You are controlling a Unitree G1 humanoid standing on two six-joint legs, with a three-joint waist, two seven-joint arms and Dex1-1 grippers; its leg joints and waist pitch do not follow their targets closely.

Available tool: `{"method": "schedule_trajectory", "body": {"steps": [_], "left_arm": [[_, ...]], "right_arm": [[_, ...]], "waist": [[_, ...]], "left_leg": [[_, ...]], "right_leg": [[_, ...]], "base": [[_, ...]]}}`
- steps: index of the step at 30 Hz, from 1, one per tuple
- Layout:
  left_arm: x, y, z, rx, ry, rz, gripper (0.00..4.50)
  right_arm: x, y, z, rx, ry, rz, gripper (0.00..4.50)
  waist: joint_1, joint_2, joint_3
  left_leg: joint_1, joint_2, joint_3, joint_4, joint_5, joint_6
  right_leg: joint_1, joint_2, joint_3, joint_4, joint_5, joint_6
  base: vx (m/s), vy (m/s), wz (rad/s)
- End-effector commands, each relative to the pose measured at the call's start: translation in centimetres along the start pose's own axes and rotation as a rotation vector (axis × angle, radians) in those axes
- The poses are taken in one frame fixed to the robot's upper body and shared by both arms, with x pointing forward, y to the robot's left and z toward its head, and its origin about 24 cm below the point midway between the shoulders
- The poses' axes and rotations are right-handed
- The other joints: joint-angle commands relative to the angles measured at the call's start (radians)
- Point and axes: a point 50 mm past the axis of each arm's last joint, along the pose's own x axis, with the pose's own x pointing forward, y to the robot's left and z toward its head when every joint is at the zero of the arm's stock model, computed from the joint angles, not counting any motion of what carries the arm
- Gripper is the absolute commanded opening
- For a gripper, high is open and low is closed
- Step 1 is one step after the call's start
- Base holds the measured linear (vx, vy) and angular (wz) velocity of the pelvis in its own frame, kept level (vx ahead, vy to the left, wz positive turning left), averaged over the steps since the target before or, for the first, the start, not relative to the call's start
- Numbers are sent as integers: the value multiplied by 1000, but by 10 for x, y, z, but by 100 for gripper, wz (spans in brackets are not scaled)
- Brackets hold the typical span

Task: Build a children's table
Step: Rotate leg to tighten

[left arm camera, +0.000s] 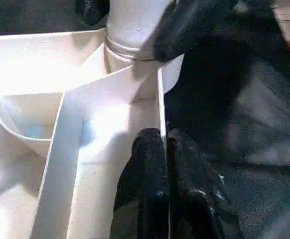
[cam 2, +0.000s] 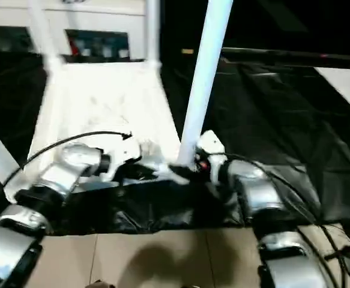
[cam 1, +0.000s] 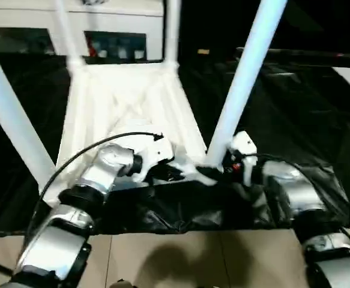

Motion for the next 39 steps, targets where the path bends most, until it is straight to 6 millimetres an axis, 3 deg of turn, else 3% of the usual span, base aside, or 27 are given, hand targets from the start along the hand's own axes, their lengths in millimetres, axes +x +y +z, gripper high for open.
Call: {"method": "schedule_trajectory", "body": {"steps": [1, 7, 13, 19, 23, 27, 29, 31, 33, 36, 39], "left_arm": [[8, -5, 19, 92, -55, -80, 0], [2, -5, 16, 97, -43, -107, 0], [-1, -5, 14, 100, -32, -127, 0], [-2, -4, 13, 101, -20, -122, 0], [4, -2, 17, 88, -45, -74, 0], [14, 3, 26, 56, -72, 22, 0], [19, 5, 31, 45, -87, 71, 0], [28, 7, 37, 33, -98, 131, 0], [35, 8, 41, 20, -108, 165, 0], [45, 8, 48, -2, -121, 222, 0], [55, 7, 54, -16, -132, 267, 0]], "right_arm": [[10, 19, -11, 11, 48, 162, 318], [5, 26, -11, 24, 63, 272, 263], [2, 33, -14, 13, 101, 344, 217], [4, 38, -17, 14, 110, 356, 203], [12, 35, -17, 42, 69, 259, 199], [24, 28, -14, 94, 1, 85, 198], [31, 23, -15, 122, -4, -17, 197], [42, 19, -17, 171, -10, -158, 196], [50, 19, -17, 210, -18, -244, 196], [62, 18, -17, 276, -34, -372, 195], [77, 20, -14, 333, -34, -474, 195]], "waist": [[5, 5, -66], [18, 6, -62], [21, 4, -65], [22, 3, -66], [21, 0, -63], [12, -1, -57], [4, -2, -54], [-16, -3, -52], [-26, -4, -53], [-41, -1, -52], [-48, 3, -53]], "left_leg": [[13, 56, -14, -57, -188, 81], [23, 58, -14, -64, -257, 33], [15, 55, -15, -62, -222, 34], [15, 55, -15, -60, -209, 40], [15, 55, -15, -62, -229, 33], [20, 52, -24, -67, -299, -1], [22, 51, -28, -70, -327, -14], [17, 46, -36, -72, -353, -31], [10, 44, -41, -73, -360, -25], [21, 42, -40, -70, -392, -22], [21, 39, -42, -69, -398, -17]], "right_leg": [[52, -72, 55, -45, -138, -259], [44, -72, 59, -58, -249, -225], [50, -74, 58, -52, -213, -221], [51, -73, 57, -50, -206, -221], [48, -75, 58, -56, -250, -210], [42, -81, 57, -75, -419, -159], [37, -81, 56, -83, -479, -141], [39, -81, 48, -92, -555, -109], [47, -82, 42, -98, -584, -83], [30, -80, 44, -106, -588, -88], [33, -77, 39, -109, -588, -89]], "base": [[0, 0, 0], [0, 0, 0], [0, 0, 0], [0, 0, 0], [0, 0, 0], [0, 0, 0], [0, 0, 0], [0, 0, 0], [0, 0, 0], [0, 0, 0], [0, 0, 0]]}}
